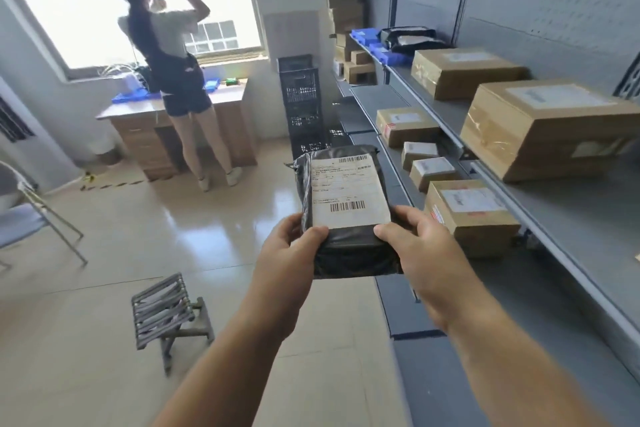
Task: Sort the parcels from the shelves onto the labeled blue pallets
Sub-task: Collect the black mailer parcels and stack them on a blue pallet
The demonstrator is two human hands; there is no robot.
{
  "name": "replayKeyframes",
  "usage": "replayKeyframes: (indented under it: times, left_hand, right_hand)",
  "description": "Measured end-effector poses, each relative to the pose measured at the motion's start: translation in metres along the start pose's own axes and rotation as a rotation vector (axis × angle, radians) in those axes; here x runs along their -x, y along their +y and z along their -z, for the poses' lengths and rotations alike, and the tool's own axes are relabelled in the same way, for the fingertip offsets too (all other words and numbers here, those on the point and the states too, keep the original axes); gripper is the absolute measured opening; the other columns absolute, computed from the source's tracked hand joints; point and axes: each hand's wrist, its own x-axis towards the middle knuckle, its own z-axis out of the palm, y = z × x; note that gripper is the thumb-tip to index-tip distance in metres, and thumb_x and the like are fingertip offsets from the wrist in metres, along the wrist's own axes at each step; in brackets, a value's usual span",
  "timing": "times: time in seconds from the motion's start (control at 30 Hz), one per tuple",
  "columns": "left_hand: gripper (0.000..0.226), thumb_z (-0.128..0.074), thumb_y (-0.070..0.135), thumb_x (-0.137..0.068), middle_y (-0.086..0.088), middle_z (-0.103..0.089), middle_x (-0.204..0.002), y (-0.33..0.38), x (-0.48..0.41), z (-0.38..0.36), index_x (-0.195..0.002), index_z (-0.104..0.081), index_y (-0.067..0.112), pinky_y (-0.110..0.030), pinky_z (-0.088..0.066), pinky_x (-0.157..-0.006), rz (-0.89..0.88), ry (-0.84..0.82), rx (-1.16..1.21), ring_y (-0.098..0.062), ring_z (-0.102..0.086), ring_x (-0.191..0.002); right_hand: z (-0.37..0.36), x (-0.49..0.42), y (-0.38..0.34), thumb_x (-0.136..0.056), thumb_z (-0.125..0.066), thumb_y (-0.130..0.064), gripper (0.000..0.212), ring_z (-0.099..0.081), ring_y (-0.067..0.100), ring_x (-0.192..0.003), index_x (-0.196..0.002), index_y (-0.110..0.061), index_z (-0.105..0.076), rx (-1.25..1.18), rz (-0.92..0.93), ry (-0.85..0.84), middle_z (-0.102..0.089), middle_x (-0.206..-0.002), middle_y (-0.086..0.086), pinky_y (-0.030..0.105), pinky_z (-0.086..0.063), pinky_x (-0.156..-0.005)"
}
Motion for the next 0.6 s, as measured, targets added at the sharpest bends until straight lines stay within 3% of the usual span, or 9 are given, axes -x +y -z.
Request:
replayKeyframes:
  times: [0.17, 0.37, 0.6]
  left_hand:
    - [0.044, -0.069, 0.035, -0.078, 0.002, -0.075, -0.118, 0.008, -0.070, -0.007, -0.121, -0.068, 0.026, -0.047, -0.057, -0.098, -0.003, 0.111, 0.015, -0.023, -0.072, -0.111]
    - [0.029, -0.068, 0.034, -0.078, 0.005, -0.077, -0.112, 0.009, -0.143, 0.006, -0.107, -0.070, 0.032, -0.047, -0.056, -0.099, 0.003, 0.205, 0.034, -0.022, -0.071, -0.109]
    - [0.035, -0.068, 0.033, -0.080, 0.000, -0.076, -0.114, 0.013, -0.257, 0.034, -0.114, -0.071, 0.025, -0.047, -0.058, -0.096, -0.004, 0.207, 0.059, -0.026, -0.071, -0.109]
  right_hand:
    - [-0.018, -0.090, -0.005, -0.098, -0.060, -0.018, 0.020, -0.070, 0.008, -0.099, -0.114, -0.029, -0.065, 0.018, -0.008, -0.093, -0.075, -0.107, -0.011, 0.023, -0.059, -0.074]
    - [-0.050, -0.175, -0.002, -0.097, -0.061, -0.016, 0.025, -0.072, 0.011, -0.101, -0.119, -0.026, -0.066, 0.004, -0.037, -0.203, -0.076, -0.109, -0.008, 0.031, -0.060, -0.084]
    - [-0.103, -0.279, -0.001, -0.088, -0.066, -0.024, 0.033, -0.072, 0.014, -0.104, -0.121, -0.026, -0.067, 0.014, -0.030, -0.210, -0.076, -0.112, -0.006, 0.040, -0.060, -0.091]
